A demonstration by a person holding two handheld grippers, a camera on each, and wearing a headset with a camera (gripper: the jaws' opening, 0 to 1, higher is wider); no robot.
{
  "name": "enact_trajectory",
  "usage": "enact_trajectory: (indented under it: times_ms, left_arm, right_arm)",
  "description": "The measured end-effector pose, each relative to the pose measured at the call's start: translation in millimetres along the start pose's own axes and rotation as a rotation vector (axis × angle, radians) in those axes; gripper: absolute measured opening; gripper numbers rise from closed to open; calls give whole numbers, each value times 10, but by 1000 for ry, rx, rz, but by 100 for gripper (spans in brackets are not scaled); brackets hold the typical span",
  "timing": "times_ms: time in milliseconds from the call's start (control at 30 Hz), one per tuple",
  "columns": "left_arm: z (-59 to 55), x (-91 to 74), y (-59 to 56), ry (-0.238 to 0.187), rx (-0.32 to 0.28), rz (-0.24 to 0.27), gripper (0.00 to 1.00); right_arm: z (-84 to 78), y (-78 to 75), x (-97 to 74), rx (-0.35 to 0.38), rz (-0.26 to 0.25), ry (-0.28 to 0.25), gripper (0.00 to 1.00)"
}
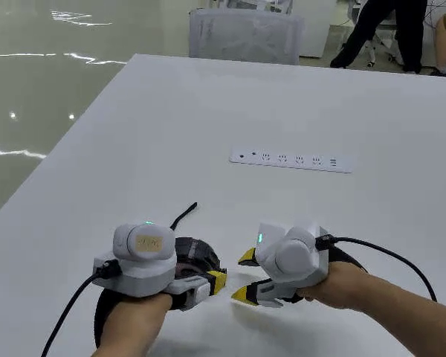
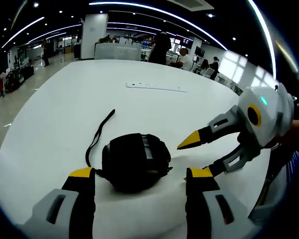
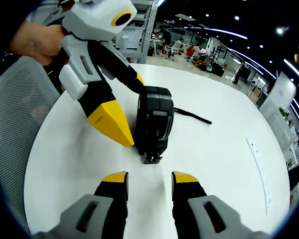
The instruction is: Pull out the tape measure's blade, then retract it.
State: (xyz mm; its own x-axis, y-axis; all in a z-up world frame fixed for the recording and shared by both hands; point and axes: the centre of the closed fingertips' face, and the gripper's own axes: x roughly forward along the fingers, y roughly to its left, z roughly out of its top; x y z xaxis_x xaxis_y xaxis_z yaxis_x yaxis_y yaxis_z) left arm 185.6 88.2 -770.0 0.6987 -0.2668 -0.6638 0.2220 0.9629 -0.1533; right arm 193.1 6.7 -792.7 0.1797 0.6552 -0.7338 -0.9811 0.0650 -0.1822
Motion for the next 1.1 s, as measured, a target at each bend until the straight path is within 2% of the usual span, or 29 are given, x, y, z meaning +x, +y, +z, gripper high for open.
enact_trajectory:
  times_ms: [200,267,433,567,633,767,900,1100]
  left_arm:
    - [-5,-107,-101,-2,53,-35,76]
    - [-11,-123,-135,-3,72,-63,78]
    - [-61,-155,-184,-10,98,-109,79]
    - [-120,-174,-170,12,141,-128,79]
    - [-138,-184,-146,15,156,-132,79]
    - [-127,-278,-176,23,184,-145,80]
    - [-154,-292,-120,30,206,-158,82]
    - [-162,-376,-170,34,229,-182,84]
  right_arm:
    - [-55,-13,-183,55,-41,-16,37]
    - [-85,-16,-241,80,-56,-20,37]
    - [-198,-43,-371,171,-94,-34,42]
    - [-254,-75,-499,235,-132,-49,46]
    - [-270,-73,-552,243,-143,-50,49]
    - [-337,-103,-635,279,-177,-63,51]
    - [-370,-54,-734,307,-198,-65,55]
    - [-427,-34,-838,340,-220,-68,57]
